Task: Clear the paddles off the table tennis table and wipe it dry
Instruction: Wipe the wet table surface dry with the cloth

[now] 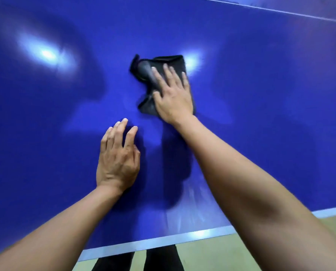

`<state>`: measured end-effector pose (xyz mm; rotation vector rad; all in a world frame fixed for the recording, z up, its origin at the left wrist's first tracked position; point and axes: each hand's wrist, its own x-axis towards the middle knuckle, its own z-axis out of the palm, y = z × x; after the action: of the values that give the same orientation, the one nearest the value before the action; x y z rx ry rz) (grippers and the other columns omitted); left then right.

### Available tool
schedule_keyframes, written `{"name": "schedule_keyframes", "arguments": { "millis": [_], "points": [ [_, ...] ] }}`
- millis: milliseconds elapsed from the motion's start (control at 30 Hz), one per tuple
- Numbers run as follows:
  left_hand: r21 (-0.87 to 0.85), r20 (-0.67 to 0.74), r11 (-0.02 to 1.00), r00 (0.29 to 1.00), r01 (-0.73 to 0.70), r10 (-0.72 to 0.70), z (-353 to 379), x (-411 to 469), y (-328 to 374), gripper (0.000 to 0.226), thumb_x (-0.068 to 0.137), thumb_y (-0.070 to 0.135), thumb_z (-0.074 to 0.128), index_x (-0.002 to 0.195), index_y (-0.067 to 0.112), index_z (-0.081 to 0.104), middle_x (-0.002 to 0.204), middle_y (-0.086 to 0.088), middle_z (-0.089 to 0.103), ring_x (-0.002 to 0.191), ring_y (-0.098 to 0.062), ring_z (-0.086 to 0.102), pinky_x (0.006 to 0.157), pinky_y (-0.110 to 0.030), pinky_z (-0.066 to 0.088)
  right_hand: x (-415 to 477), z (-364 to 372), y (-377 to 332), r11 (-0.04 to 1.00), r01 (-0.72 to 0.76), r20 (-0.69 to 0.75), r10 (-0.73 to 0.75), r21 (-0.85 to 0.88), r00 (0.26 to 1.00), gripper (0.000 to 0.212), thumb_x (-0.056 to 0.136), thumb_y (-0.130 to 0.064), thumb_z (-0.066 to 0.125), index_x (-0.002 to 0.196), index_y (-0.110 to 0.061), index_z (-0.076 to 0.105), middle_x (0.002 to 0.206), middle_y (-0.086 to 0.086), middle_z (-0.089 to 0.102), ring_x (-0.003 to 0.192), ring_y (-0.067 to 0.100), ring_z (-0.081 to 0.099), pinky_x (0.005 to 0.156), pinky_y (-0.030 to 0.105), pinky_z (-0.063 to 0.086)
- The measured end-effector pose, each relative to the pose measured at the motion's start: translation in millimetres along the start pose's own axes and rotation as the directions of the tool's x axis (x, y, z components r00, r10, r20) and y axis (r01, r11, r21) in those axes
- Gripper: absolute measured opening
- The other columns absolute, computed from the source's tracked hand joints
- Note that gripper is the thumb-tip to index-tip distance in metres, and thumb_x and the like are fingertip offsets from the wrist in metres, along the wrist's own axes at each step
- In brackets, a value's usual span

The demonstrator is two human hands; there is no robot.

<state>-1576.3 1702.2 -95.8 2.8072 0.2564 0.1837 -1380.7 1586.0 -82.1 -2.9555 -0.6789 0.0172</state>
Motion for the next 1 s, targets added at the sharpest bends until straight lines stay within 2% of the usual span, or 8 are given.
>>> {"name": "schedule_keyframes", "arguments": {
  "millis": [100, 233, 367, 500, 600, 700, 833, 1000],
  "points": [
    [-0.035, -0.001, 0.995, 0.995, 0.096, -0.096, -3, 3, 0, 0.048, 0.094, 0.025, 0.038, 0.136, 0.01, 0.055, 0.149, -0.03, 0.036, 0.131, -0.048, 0.041, 0.112, -0.053, 0.034, 3, 6, -83, 0.975, 0.222, 0.074, -0.223, 0.027, 0.972, 0.065, 0.096, -0.044, 0.036, 0.16, -0.038, 0.023, 0.169, -0.003, 0.02, 0.156, 0.013, 0.014, 0.127, 0.043, 0.002],
    [-0.017, -0.03, 0.998, 0.998, 0.063, -0.064, -1, 2, 1, 0.049, 0.093, 0.02, 0.04, 0.138, 0.01, 0.056, 0.147, -0.029, 0.04, 0.128, -0.047, 0.043, 0.109, -0.054, 0.036, -3, 3, -55, 0.967, 0.25, 0.095, -0.254, 0.05, 0.963, 0.063, 0.098, -0.041, 0.035, 0.16, -0.038, 0.023, 0.169, -0.005, 0.019, 0.156, 0.011, 0.012, 0.127, 0.041, 0.001],
    [0.002, -0.064, 0.999, 0.997, 0.04, -0.039, 2, -1, 2, 0.046, 0.093, 0.014, 0.041, 0.137, 0.01, 0.054, 0.147, -0.023, 0.042, 0.132, -0.043, 0.042, 0.113, -0.05, 0.032, -48, -8, 62, 0.998, -0.016, 0.002, 0.016, 0.069, 1.0, 0.068, 0.092, -0.045, 0.028, 0.159, -0.037, 0.028, 0.167, 0.001, 0.025, 0.155, 0.016, 0.02, 0.127, 0.042, 0.006],
    [-0.017, -0.061, 0.998, 0.996, 0.057, -0.058, 2, 0, 4, 0.044, 0.096, 0.014, 0.041, 0.139, 0.014, 0.051, 0.149, -0.019, 0.039, 0.135, -0.038, 0.037, 0.116, -0.048, 0.031, -99, -22, 200, 0.93, -0.363, -0.022, 0.364, 0.056, 0.931, 0.074, 0.088, -0.049, 0.022, 0.16, -0.031, 0.029, 0.167, 0.008, 0.026, 0.154, 0.022, 0.021, 0.127, 0.046, 0.007],
    [-0.014, -0.083, 0.999, 0.996, 0.036, -0.037, 4, -3, 1, 0.041, 0.099, 0.012, 0.044, 0.139, 0.014, 0.051, 0.149, -0.018, 0.039, 0.135, -0.037, 0.036, 0.117, -0.048, 0.031, -102, -21, 231, 0.869, -0.493, -0.036, 0.495, 0.047, 0.868, 0.07, 0.093, -0.044, 0.029, 0.16, -0.027, 0.029, 0.166, 0.012, 0.026, 0.154, 0.025, 0.02, 0.127, 0.048, 0.005],
    [-0.018, -0.12, 1.0, 0.993, -0.012, 0.01, 2, -6, -3, 0.038, 0.102, 0.015, 0.041, 0.138, 0.011, 0.052, 0.144, -0.016, 0.045, 0.13, -0.037, 0.042, 0.114, -0.047, 0.033, -104, -20, 221, 0.856, -0.515, -0.067, 0.516, 0.044, 0.854, 0.069, 0.094, -0.041, 0.029, 0.16, -0.023, 0.028, 0.166, 0.015, 0.024, 0.155, 0.027, 0.019, 0.127, 0.05, 0.004],
    [-0.049, -0.166, 0.999, 0.986, 0.0, -0.009, -14, -44, -7, 0.038, 0.1, 0.016, 0.041, 0.135, 0.008, 0.055, 0.133, -0.014, 0.055, 0.122, -0.035, 0.049, 0.109, -0.043, 0.035, -104, -13, 137, 0.931, -0.365, -0.055, 0.366, 0.022, 0.929, 0.074, 0.09, -0.043, 0.024, 0.16, -0.021, 0.029, 0.165, 0.016, 0.026, 0.154, 0.028, 0.021, 0.126, 0.05, 0.005],
    [-0.022, -0.113, 0.993, 0.986, 0.117, -0.119, -25, -155, -9, 0.04, 0.097, 0.018, 0.043, 0.132, 0.006, 0.057, 0.139, -0.015, 0.054, 0.124, -0.039, 0.051, 0.107, -0.048, 0.036, -126, 8, -74, 0.993, 0.093, -0.05, -0.09, 0.069, 0.995, 0.07, 0.091, -0.044, 0.036, 0.159, -0.027, 0.033, 0.166, 0.008, 0.028, 0.154, 0.022, 0.022, 0.126, 0.045, 0.006]
  ]
}}
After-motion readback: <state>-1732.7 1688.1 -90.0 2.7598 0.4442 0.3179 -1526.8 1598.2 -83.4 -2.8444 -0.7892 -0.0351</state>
